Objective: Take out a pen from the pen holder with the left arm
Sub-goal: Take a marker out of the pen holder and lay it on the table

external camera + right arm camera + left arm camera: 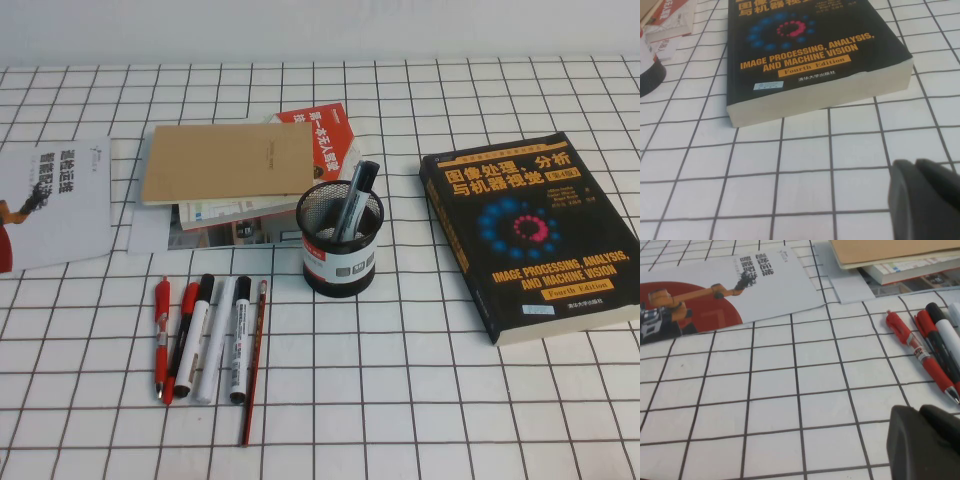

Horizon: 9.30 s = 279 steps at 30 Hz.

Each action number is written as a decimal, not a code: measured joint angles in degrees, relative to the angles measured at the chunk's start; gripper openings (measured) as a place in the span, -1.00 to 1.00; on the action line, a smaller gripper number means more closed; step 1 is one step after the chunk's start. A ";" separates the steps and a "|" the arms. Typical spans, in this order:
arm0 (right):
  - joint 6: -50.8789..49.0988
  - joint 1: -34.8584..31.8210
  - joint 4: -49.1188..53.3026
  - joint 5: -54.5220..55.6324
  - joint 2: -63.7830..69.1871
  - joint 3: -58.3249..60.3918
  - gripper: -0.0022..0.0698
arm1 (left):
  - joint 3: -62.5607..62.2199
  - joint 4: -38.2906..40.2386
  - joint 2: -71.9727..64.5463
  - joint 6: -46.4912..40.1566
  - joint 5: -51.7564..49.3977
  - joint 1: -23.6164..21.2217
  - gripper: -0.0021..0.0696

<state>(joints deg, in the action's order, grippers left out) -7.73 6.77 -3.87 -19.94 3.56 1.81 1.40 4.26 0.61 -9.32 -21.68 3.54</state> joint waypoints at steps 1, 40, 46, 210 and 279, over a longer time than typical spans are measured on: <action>0.00 0.00 0.00 0.00 0.00 0.00 -0.98 | 0.00 0.00 0.00 0.00 0.00 0.00 -0.94; 0.00 0.00 0.00 0.00 0.00 0.00 -0.98 | 0.08 2.95 0.00 13.67 11.16 -0.23 -0.94; 0.00 0.00 0.00 0.00 0.00 0.00 -0.98 | 0.08 18.39 0.00 26.60 23.34 -0.23 -0.94; 0.00 0.00 0.00 0.00 0.00 0.00 -0.98 | -80.83 3.09 -99.79 10.38 -34.55 17.40 -0.60; 0.00 0.00 0.00 0.00 0.00 0.00 -0.99 | -55.91 2.50 -43.20 2.95 -34.00 21.53 -0.94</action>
<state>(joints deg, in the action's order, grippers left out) -7.73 6.77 -3.87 -19.94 3.56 1.81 -54.51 6.76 -42.59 -6.36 -55.68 25.07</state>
